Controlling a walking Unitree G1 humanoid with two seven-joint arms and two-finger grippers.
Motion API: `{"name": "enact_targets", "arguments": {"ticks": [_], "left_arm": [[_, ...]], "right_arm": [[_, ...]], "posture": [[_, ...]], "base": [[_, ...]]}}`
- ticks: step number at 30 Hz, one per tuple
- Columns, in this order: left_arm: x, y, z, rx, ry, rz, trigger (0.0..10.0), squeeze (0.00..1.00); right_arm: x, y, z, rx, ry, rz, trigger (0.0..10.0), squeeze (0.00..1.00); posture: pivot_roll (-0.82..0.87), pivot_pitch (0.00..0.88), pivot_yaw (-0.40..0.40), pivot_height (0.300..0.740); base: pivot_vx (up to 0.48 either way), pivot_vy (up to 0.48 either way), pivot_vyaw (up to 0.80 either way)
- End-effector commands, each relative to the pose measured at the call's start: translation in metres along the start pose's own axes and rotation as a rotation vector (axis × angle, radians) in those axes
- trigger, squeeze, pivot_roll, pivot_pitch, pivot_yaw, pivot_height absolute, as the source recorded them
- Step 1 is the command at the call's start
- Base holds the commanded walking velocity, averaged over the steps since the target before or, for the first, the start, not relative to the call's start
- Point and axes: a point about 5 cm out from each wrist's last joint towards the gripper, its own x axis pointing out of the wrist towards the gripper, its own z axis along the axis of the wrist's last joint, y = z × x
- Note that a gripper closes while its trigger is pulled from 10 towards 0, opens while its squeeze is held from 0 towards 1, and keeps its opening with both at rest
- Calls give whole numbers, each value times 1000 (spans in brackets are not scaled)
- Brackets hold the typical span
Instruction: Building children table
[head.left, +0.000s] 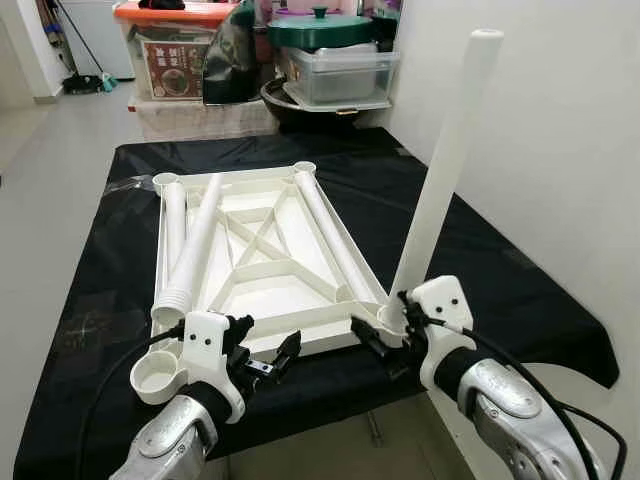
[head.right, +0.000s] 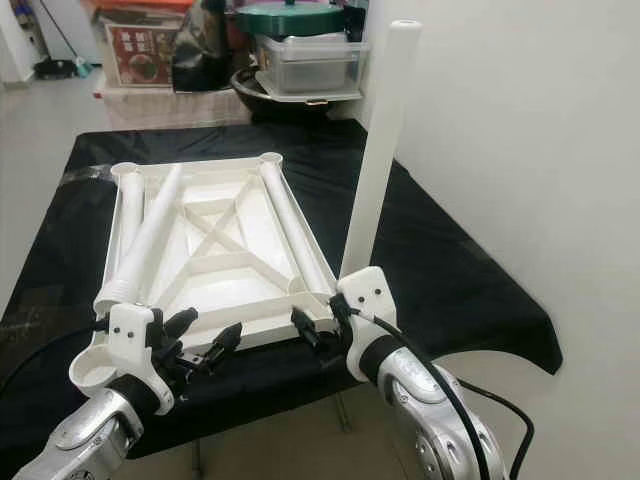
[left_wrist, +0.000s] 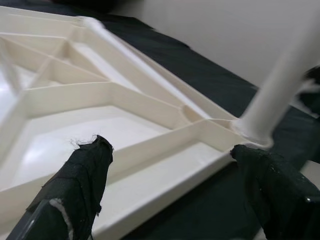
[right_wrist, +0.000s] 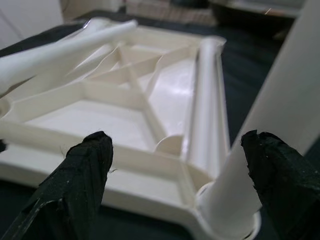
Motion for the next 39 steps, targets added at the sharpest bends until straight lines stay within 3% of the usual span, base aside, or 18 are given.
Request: {"name": "enact_targets", "arguments": {"ticks": [1, 7, 14, 18, 30, 39], "left_arm": [[-3, 5, 1, 15, -2, 48, 10000, 0], [-11, 9, 14, 125, -56, 130, 10000, 0], [-14, 8, 19, 150, -79, 153, 10000, 0], [-12, 12, 23, 165, -101, 204, 10000, 0], [-12, 11, 24, 165, -108, 217, 10000, 0], [-10, 13, 25, 133, -104, 220, 10000, 0]], "right_arm": [[-4, -2, 0, -32, -47, -41, 10000, 0], [-8, 11, 5, -12, -137, -18, 10000, 0], [-4, 20, 8, 17, -182, 6, 10000, 0], [2, 25, 6, -18, -195, 28, 10000, 0], [8, 21, 4, -28, -201, 3, 10000, 0], [13, 6, 3, -9, -210, -111, 10000, 0]], "posture": [[112, 0, -85, 740], [128, 0, -99, 740], [130, 0, -100, 740], [132, 0, -92, 740], [133, 0, -87, 740], [131, 0, -84, 740]], "base": [[0, 0, 0], [0, 0, 0], [0, 0, 0], [0, 0, 600], [0, 0, 800], [0, 0, 0]]}}
